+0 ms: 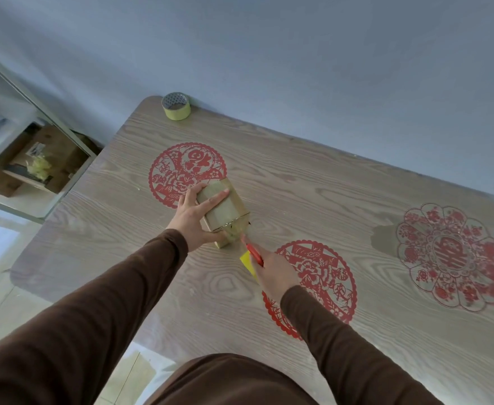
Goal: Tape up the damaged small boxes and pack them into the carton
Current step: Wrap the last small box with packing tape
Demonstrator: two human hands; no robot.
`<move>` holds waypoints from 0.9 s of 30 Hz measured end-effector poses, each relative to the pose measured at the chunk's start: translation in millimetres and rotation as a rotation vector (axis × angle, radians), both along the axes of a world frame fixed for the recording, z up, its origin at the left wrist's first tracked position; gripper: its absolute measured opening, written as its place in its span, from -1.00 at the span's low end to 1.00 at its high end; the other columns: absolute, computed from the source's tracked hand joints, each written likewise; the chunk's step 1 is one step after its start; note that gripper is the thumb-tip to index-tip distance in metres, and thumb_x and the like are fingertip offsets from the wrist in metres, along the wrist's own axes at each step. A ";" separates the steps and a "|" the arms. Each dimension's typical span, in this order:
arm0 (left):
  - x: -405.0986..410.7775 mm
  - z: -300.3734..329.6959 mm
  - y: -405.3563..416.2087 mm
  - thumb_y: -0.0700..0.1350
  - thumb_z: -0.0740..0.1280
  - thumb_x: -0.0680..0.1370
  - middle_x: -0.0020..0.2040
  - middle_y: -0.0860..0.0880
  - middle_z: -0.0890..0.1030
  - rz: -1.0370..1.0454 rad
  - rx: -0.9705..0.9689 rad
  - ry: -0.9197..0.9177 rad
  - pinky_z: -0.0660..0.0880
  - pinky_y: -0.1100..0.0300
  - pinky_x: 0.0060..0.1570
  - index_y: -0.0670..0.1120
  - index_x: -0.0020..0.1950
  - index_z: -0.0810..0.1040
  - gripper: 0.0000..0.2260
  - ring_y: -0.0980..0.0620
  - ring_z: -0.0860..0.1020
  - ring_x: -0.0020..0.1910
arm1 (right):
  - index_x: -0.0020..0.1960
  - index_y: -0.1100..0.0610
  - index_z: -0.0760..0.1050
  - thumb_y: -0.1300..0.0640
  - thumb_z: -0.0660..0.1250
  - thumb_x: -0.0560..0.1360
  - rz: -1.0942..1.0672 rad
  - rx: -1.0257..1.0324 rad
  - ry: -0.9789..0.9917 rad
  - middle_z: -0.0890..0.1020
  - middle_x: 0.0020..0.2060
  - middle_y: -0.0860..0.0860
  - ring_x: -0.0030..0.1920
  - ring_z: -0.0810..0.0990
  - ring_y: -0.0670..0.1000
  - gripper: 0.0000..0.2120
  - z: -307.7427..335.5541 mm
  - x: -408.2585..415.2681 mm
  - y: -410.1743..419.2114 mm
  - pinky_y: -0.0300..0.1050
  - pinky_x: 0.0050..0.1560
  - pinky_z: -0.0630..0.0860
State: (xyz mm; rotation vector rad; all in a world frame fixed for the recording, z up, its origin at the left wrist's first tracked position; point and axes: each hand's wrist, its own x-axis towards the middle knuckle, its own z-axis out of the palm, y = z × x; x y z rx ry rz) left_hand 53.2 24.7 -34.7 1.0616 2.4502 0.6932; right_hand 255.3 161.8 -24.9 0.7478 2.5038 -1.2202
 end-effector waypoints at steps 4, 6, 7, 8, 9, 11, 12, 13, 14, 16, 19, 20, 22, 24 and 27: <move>-15.4 5.4 2.8 0.03 0.61 0.34 0.45 0.12 0.13 0.112 0.083 -0.213 0.35 -0.11 0.43 0.46 0.44 0.31 -0.21 -0.10 0.22 0.42 | 0.56 -0.33 0.11 -0.05 0.10 0.69 -0.006 0.033 0.044 0.65 -0.10 0.03 -0.12 0.63 0.05 -0.52 11.4 -20.9 -6.6 0.07 -0.04 0.58; -24.5 14.0 2.4 -0.01 0.62 0.34 0.43 0.07 0.22 0.201 0.124 -0.402 0.43 -0.04 0.37 0.38 0.42 0.41 -0.26 -0.08 0.34 0.35 | 0.57 -0.29 0.10 -0.07 0.10 0.69 -0.017 0.082 0.081 0.59 -0.21 -0.05 -0.22 0.59 -0.03 -0.52 25.4 -24.6 -9.2 0.00 -0.13 0.58; -27.3 15.7 0.6 0.01 0.63 0.30 0.41 0.02 0.30 0.242 0.140 -0.509 0.47 -0.01 0.33 0.36 0.39 0.45 -0.27 -0.09 0.40 0.32 | 0.57 -0.27 0.14 -0.09 0.09 0.69 -0.034 0.072 0.099 0.60 -0.21 -0.07 -0.22 0.60 -0.04 -0.54 31.5 -24.3 -8.7 -0.01 -0.13 0.59; -28.8 16.7 -2.4 0.04 0.62 0.25 0.37 -0.01 0.39 0.284 0.161 -0.631 0.52 -0.02 0.29 0.37 0.35 0.49 -0.28 -0.10 0.47 0.29 | 0.57 -0.25 0.17 -0.12 0.08 0.69 -0.045 0.037 0.109 0.65 -0.13 -0.06 -0.14 0.62 -0.03 -0.55 37.4 -22.7 -8.8 0.00 -0.06 0.59; -28.0 16.4 -5.4 0.04 0.61 0.22 0.32 -0.03 0.48 0.330 0.187 -0.762 0.55 -0.05 0.26 0.36 0.31 0.52 -0.30 -0.10 0.53 0.26 | 0.57 -0.26 0.17 -0.15 0.07 0.69 -0.043 -0.013 0.114 0.67 0.02 -0.04 -0.03 0.64 -0.01 -0.55 41.9 -20.4 -10.3 0.01 0.04 0.58; -25.7 14.4 -10.8 -0.05 0.59 0.31 0.27 -0.05 0.58 0.413 0.233 -0.936 0.57 -0.09 0.23 0.30 0.31 0.54 -0.39 -0.09 0.59 0.23 | 0.58 -0.28 0.10 -0.14 0.08 0.69 0.000 -0.106 0.123 0.60 0.28 -0.05 0.16 0.62 0.02 -0.52 50.3 -16.5 -17.0 0.00 0.18 0.55; -26.8 12.3 -12.9 -0.11 0.56 0.40 0.25 -0.05 0.60 0.455 0.249 -0.966 0.57 -0.09 0.22 0.25 0.33 0.54 -0.45 -0.09 0.61 0.21 | 0.59 -0.30 0.08 -0.12 0.09 0.69 0.019 -0.128 0.147 0.57 0.33 -0.06 0.19 0.60 0.01 -0.51 53.1 -16.0 -19.6 -0.02 0.20 0.54; -27.2 11.9 -14.2 -0.14 0.52 0.47 0.23 -0.06 0.63 0.485 0.256 -0.988 0.58 -0.09 0.20 0.20 0.33 0.55 -0.51 -0.09 0.62 0.19 | 0.58 -0.30 0.08 -0.10 0.11 0.70 0.024 -0.140 0.183 0.55 0.36 -0.07 0.23 0.59 -0.01 -0.51 54.5 -16.4 -20.4 -0.07 0.22 0.53; -28.8 9.7 -15.1 -0.14 0.49 0.50 0.19 -0.08 0.65 0.518 0.242 -1.008 0.59 -0.07 0.18 0.15 0.31 0.56 -0.59 -0.09 0.63 0.16 | 0.58 -0.29 0.12 -0.07 0.12 0.70 0.013 -0.168 0.225 0.52 0.39 -0.10 0.29 0.54 -0.06 -0.52 56.3 -18.1 -19.7 -0.16 0.25 0.49; -29.4 3.8 -17.4 -0.04 0.49 0.50 0.06 -0.08 0.66 0.553 0.167 -1.008 0.60 0.04 0.05 0.03 0.16 0.61 -0.76 -0.07 0.64 0.00 | 0.55 -0.24 0.24 0.00 0.16 0.69 -0.043 -0.285 0.292 0.43 0.46 -0.20 0.42 0.39 -0.20 -0.55 60.0 -24.1 -14.2 -0.35 0.33 0.33; -26.8 -11.9 -22.2 0.06 0.51 0.47 -0.06 0.02 0.62 0.455 0.014 -0.674 0.49 0.14 0.04 -0.05 0.08 0.64 -0.73 0.01 0.55 -0.05 | 0.46 -0.16 0.42 0.06 0.21 0.68 -0.084 -0.391 0.258 0.48 0.40 -0.19 0.43 0.39 -0.18 -0.63 58.6 -34.9 -4.7 -0.24 0.43 0.30; -24.3 -14.5 -24.2 0.03 0.48 0.52 0.05 0.06 0.61 0.409 -0.005 -0.555 0.44 0.17 0.15 -0.03 0.21 0.62 -0.70 0.03 0.52 0.08 | 0.44 -0.16 0.45 0.05 0.21 0.68 -0.062 -0.374 0.227 0.51 0.38 -0.17 0.40 0.43 -0.15 -0.65 58.1 -36.1 -5.4 -0.20 0.42 0.32; -19.6 -15.5 -29.3 0.03 0.44 0.56 0.34 0.14 0.44 0.281 -0.002 -0.230 0.28 0.16 0.39 0.05 0.49 0.42 -0.49 0.11 0.38 0.32 | 0.42 -0.18 0.46 0.04 0.21 0.68 -0.045 -0.388 0.198 0.53 0.34 -0.17 0.36 0.45 -0.17 -0.67 57.5 -34.9 -10.5 -0.21 0.39 0.33; -18.7 -12.1 -32.8 -0.06 0.40 0.59 0.52 0.07 0.33 0.037 0.049 0.115 0.21 0.02 0.52 -0.01 0.56 0.34 -0.46 0.07 0.26 0.51 | 0.45 -0.16 0.43 0.03 0.19 0.69 -0.052 -0.410 0.212 0.52 0.36 -0.18 0.36 0.43 -0.20 -0.65 57.2 -31.5 -17.8 -0.25 0.38 0.32; -11.7 -14.5 -32.8 -0.20 0.31 0.58 0.57 -0.07 0.29 -0.286 0.027 0.175 0.19 -0.05 0.55 -0.08 0.58 0.29 -0.44 0.05 0.14 0.58 | 0.56 -0.17 0.25 -0.04 0.17 0.69 -0.072 -0.368 0.265 0.39 0.47 -0.21 0.44 0.32 -0.24 -0.56 50.4 -25.4 -23.2 -0.33 0.40 0.26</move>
